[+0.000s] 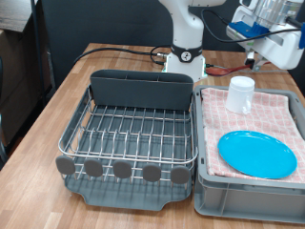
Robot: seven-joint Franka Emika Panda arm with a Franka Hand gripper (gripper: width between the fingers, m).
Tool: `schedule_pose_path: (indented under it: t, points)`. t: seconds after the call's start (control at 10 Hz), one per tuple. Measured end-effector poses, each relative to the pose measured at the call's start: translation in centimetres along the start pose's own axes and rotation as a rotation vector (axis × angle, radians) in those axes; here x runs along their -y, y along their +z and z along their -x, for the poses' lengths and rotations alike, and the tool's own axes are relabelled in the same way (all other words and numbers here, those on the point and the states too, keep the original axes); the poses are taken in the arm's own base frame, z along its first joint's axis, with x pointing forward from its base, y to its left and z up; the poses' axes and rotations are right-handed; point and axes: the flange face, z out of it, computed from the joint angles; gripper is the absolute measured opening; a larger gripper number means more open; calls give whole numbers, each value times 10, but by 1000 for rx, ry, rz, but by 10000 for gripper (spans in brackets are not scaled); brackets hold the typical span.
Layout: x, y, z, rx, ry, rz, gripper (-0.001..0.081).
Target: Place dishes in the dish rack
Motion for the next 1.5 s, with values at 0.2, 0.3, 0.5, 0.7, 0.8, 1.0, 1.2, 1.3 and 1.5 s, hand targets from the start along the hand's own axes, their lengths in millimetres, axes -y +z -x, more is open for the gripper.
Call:
schedule_pose_path:
  t: [0.2, 0.3, 0.5, 0.7, 0.8, 1.0, 1.2, 1.3, 1.5]
  points:
    - [-7, 4, -26, 27, 40, 18, 87]
    - [-12, 4, -35, 45, 44, 9, 87]
    - [-12, 6, -36, 38, 64, 23, 87]
    - [-13, 13, -54, 33, 136, 47, 87]
    - [-15, 16, -66, 32, 162, 52, 87]
    - [-20, 20, -89, 43, 198, 52, 87]
    - [-26, 25, -112, 54, 215, 59, 87]
    - [-30, 27, -122, 60, 224, 64, 87]
    - [-38, 31, -140, 71, 242, 72, 87]
